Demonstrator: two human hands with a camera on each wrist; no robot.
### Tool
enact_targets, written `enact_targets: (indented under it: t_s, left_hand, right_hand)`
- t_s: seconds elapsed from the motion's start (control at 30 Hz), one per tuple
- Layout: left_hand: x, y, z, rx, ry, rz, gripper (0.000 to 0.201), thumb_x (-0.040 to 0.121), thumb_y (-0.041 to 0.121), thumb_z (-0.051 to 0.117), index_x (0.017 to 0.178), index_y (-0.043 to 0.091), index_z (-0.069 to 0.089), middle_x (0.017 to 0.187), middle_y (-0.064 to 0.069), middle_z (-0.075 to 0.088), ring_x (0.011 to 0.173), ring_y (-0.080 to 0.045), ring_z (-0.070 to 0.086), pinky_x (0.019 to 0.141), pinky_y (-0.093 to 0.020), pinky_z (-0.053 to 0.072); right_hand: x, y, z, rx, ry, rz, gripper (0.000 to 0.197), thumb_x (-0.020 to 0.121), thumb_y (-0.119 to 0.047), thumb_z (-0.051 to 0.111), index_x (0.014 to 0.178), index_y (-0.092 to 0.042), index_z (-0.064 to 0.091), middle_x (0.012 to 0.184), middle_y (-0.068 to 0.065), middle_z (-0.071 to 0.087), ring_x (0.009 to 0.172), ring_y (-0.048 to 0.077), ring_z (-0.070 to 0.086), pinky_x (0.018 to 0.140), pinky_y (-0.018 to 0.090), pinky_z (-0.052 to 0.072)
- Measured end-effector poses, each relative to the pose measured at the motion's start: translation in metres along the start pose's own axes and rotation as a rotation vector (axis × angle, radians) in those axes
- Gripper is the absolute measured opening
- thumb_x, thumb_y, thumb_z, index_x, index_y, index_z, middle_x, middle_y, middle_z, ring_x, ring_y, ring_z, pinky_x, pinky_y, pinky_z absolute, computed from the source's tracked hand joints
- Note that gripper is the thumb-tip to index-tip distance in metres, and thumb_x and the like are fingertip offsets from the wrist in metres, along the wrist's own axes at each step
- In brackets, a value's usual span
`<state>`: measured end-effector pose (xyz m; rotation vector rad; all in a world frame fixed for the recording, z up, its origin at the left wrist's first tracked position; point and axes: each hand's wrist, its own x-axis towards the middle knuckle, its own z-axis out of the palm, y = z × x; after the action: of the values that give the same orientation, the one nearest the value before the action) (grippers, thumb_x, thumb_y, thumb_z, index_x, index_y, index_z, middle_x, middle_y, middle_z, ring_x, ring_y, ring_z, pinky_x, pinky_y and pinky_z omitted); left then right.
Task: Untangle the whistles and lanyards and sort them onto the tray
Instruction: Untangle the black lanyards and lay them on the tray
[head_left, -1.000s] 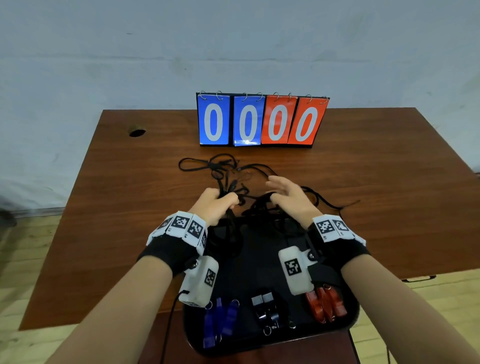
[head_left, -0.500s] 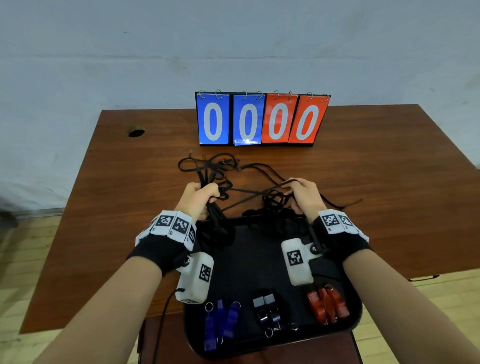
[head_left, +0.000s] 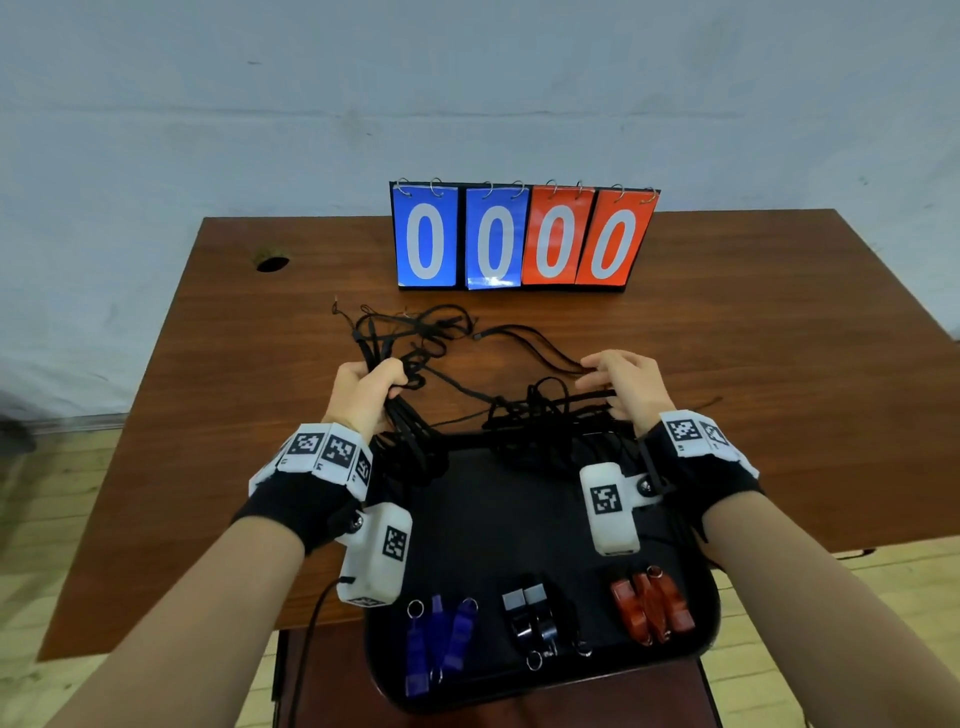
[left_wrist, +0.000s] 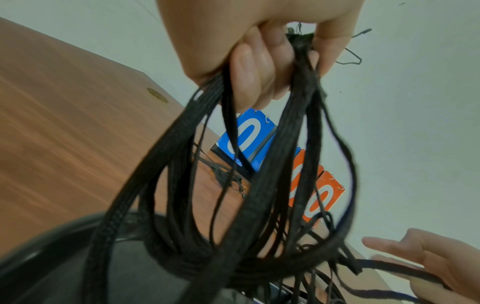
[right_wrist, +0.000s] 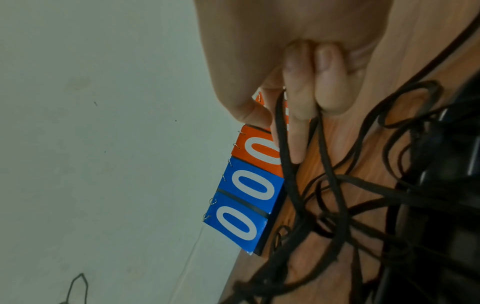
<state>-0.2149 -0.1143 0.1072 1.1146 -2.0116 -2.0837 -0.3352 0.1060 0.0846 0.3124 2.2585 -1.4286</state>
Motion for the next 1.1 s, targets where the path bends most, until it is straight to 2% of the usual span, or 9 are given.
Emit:
enact_targets:
  t_s: [0.07,0.2,0.33,0.47,0.6,0.7,0.9,1.0,1.1]
  left_hand:
    - [0.001,-0.002,-0.004,-0.001,0.045,0.004,0.040,0.084,-0.001,0.044,0.054,0.020,0.027,0.029,0.012,0.023,0.030,-0.009,0.021,0.038,-0.015,0.022]
    - [0.003,-0.004,-0.008,-0.032,0.119,0.004,0.037,0.084,0.003,0.047,0.057,0.017,0.027,0.047,0.001,0.025,0.049,-0.017,0.020,0.053,-0.028,0.021]
    - [0.005,-0.006,-0.006,-0.115,0.151,-0.037,0.026,0.086,0.008,0.048,0.070,0.019,0.032,0.062,-0.001,0.030,0.053,-0.015,0.028,0.055,-0.029,0.027]
    - [0.007,-0.009,-0.005,-0.111,0.174,-0.023,0.030,0.084,0.007,0.049,0.064,0.018,0.031,0.061,-0.002,0.030,0.053,-0.016,0.029,0.055,-0.029,0.027]
    - [0.009,-0.019,-0.014,-0.023,0.258,-0.012,0.031,0.082,0.008,0.051,0.060,0.019,0.031,0.062,-0.003,0.028,0.056,-0.018,0.028,0.062,-0.032,0.027]
    - [0.010,-0.026,-0.021,0.067,0.331,-0.017,0.026,0.083,0.014,0.053,0.061,0.012,0.038,0.061,-0.005,0.032,0.054,-0.019,0.027,0.055,-0.029,0.025]
    - [0.012,-0.027,-0.009,0.278,0.233,0.044,0.026,0.083,0.020,0.060,0.060,0.011,0.051,0.059,-0.006,0.046,0.060,-0.024,0.042,0.054,-0.027,0.030]
    - [0.011,-0.026,0.003,0.332,0.161,0.148,0.015,0.082,0.025,0.065,0.090,0.013,0.065,0.089,-0.004,0.064,0.087,-0.021,0.056,0.075,-0.027,0.041]
    - [0.006,-0.022,0.017,0.315,0.051,0.270,0.042,0.081,0.017,0.069,0.121,0.013,0.058,0.109,0.006,0.055,0.103,-0.009,0.050,0.089,-0.022,0.037]
  right_hand:
    - [0.001,0.003,-0.003,-0.047,-0.005,0.001,0.021,0.088,-0.015,0.043,0.091,-0.012,0.063,0.069,0.004,0.061,0.028,0.007,0.035,0.030,0.014,0.023]
    - [0.007,0.011,-0.007,-0.093,0.116,-0.092,0.018,0.088,-0.016,0.051,0.077,-0.015,0.066,0.058,-0.002,0.048,0.041,0.009,0.042,0.030,0.009,0.027]
    - [0.010,0.021,-0.009,0.224,0.180,-0.231,0.014,0.091,-0.013,0.054,0.102,-0.012,0.063,0.058,-0.006,0.051,0.046,0.007,0.042,0.049,0.017,0.037]
    - [0.005,0.012,-0.006,0.458,0.159,-0.315,0.020,0.093,-0.009,0.052,0.086,-0.025,0.062,0.056,-0.010,0.053,0.049,0.001,0.049,0.059,0.015,0.046]
    - [0.006,-0.006,-0.014,0.757,0.234,-0.292,0.015,0.094,-0.010,0.052,0.087,-0.022,0.059,0.071,-0.005,0.052,0.051,0.000,0.053,0.072,0.018,0.052]
    - [0.006,-0.013,-0.019,0.834,0.251,-0.305,0.009,0.094,-0.012,0.052,0.093,-0.019,0.058,0.071,-0.003,0.050,0.050,0.000,0.054,0.084,0.023,0.054]
    - [-0.003,-0.020,-0.009,0.787,-0.027,-0.331,0.015,0.094,-0.008,0.049,0.090,-0.017,0.061,0.055,-0.007,0.053,0.049,0.001,0.054,0.076,0.023,0.055]
    - [-0.010,-0.025,0.001,0.720,-0.194,-0.331,0.017,0.095,-0.007,0.047,0.094,-0.015,0.062,0.046,-0.008,0.053,0.057,0.007,0.056,0.078,0.025,0.054]
    - [-0.024,-0.035,0.014,0.615,-0.375,-0.373,0.020,0.095,-0.006,0.044,0.098,-0.014,0.062,0.045,-0.008,0.050,0.062,0.010,0.058,0.081,0.026,0.055]
